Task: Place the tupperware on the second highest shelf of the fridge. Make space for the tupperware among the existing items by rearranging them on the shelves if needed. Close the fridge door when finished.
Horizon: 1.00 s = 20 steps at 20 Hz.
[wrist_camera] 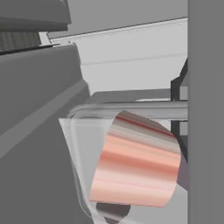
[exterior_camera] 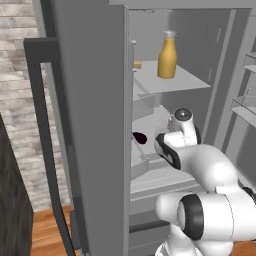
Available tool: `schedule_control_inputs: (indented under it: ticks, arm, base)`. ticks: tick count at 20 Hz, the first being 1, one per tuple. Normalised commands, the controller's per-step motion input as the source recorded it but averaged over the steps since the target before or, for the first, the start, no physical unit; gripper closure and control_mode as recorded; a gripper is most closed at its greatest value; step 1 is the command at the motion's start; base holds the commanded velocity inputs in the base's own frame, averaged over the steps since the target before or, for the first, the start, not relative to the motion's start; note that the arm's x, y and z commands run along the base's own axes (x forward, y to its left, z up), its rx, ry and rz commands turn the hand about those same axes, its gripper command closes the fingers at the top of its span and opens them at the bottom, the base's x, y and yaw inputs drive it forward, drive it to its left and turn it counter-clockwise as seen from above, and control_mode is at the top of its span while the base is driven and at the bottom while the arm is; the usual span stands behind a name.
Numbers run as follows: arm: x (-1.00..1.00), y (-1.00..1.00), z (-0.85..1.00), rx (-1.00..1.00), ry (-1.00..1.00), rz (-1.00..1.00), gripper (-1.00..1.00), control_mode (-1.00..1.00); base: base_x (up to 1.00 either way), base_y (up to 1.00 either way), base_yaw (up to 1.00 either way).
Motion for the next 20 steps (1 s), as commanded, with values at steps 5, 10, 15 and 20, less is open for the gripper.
schedule_control_inputs:
  ticks: [5,10,15,20]
  arm:
    - [0.33,0.0,-0.12,-0.03,0.01,0.0,1.0,-1.0]
    - [0.33,0.0,-0.09,-0.03,0.0,0.0,-1.0,-1.0]
    - [0.09,0.0,-0.01,-0.03,0.0,0.0,-1.0,-1.0]
    - [-0.2,0.0,0.01,-0.05,0.0,0.01,-1.0,-1.0]
  base:
    - [0.0,0.0,0.0]
    - [0.0,0.0,0.0]
    - [0.0,0.0,0.0]
    - [0.0,0.0,0.0]
